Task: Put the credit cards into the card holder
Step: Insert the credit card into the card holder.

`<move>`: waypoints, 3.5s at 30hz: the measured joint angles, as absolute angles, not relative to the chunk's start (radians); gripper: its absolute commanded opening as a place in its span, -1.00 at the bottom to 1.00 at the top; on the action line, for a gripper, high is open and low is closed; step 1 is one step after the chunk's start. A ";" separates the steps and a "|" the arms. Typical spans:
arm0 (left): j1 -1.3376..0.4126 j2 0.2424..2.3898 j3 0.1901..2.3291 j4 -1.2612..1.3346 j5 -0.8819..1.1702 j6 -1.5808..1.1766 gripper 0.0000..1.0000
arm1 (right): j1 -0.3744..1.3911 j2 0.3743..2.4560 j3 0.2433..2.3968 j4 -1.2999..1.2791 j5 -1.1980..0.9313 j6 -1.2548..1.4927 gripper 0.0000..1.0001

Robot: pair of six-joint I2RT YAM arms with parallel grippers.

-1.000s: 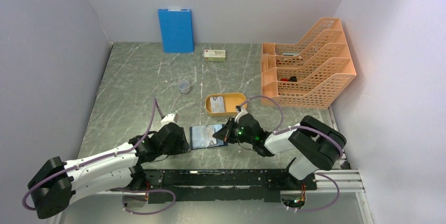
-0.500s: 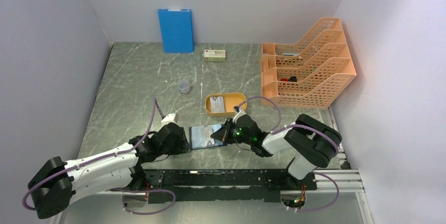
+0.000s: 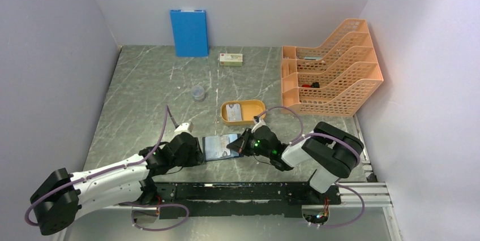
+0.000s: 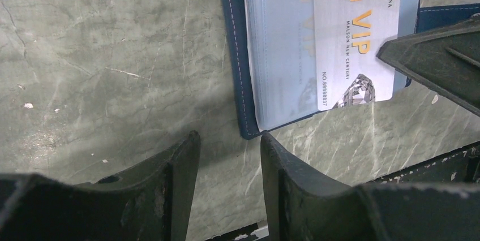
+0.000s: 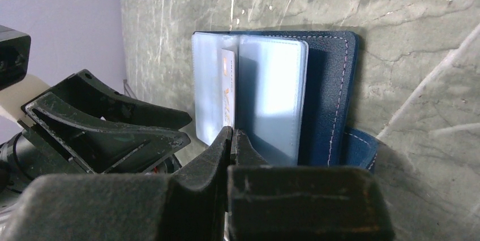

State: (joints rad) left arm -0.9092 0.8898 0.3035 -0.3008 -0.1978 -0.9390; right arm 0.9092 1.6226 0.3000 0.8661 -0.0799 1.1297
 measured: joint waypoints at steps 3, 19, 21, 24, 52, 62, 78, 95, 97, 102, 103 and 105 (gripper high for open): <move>-0.909 0.886 0.300 -0.297 -0.197 -0.939 -0.03 | 0.909 1.629 0.300 0.875 -0.076 1.137 -1.00; -0.908 0.897 0.294 -0.265 -0.179 -0.939 -0.04 | 0.935 1.674 0.319 0.903 -0.075 1.148 -1.00; -0.908 0.898 0.293 -0.262 -0.177 -0.939 -0.04 | 0.942 1.680 0.325 0.907 -0.075 1.148 -1.00; -0.908 0.898 0.292 -0.258 -0.175 -0.939 -0.05 | 0.952 1.684 0.334 0.907 -0.078 1.147 -1.00; -0.908 0.955 0.318 -0.319 -0.253 -0.976 -0.90 | 0.968 1.704 0.364 0.899 -0.077 1.146 -1.00; -0.907 0.997 0.322 -0.244 -0.236 -0.948 -0.90 | 0.978 1.720 0.380 0.889 -0.075 1.145 -1.00; -0.906 0.993 0.321 -0.238 -0.230 -0.945 -0.90 | 0.991 1.637 0.430 0.697 -0.076 1.074 -0.18; -0.906 1.009 0.328 -0.228 -0.215 -0.907 -0.90 | 1.016 1.660 0.565 0.503 -0.078 0.968 -0.18; -0.905 1.017 0.333 -0.228 -0.215 -0.900 -0.90 | 1.021 1.662 0.579 0.484 -0.068 0.952 -0.18; -0.905 1.024 0.342 -0.237 -0.217 -0.896 -0.90 | 1.029 1.661 0.600 0.443 -0.047 0.931 -0.13; -0.905 1.023 0.343 -0.241 -0.220 -0.897 -0.90 | 1.031 1.658 0.605 0.433 -0.042 0.928 -0.08; -0.905 1.016 0.346 -0.260 -0.231 -0.897 -0.90 | 1.037 1.649 0.616 0.401 -0.036 0.925 0.02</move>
State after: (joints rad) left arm -0.9047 1.0164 0.3462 -0.2596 -0.2306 -0.8970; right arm 1.0374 1.6493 0.6155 0.4007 -0.0357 0.9253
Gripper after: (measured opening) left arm 0.054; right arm 0.444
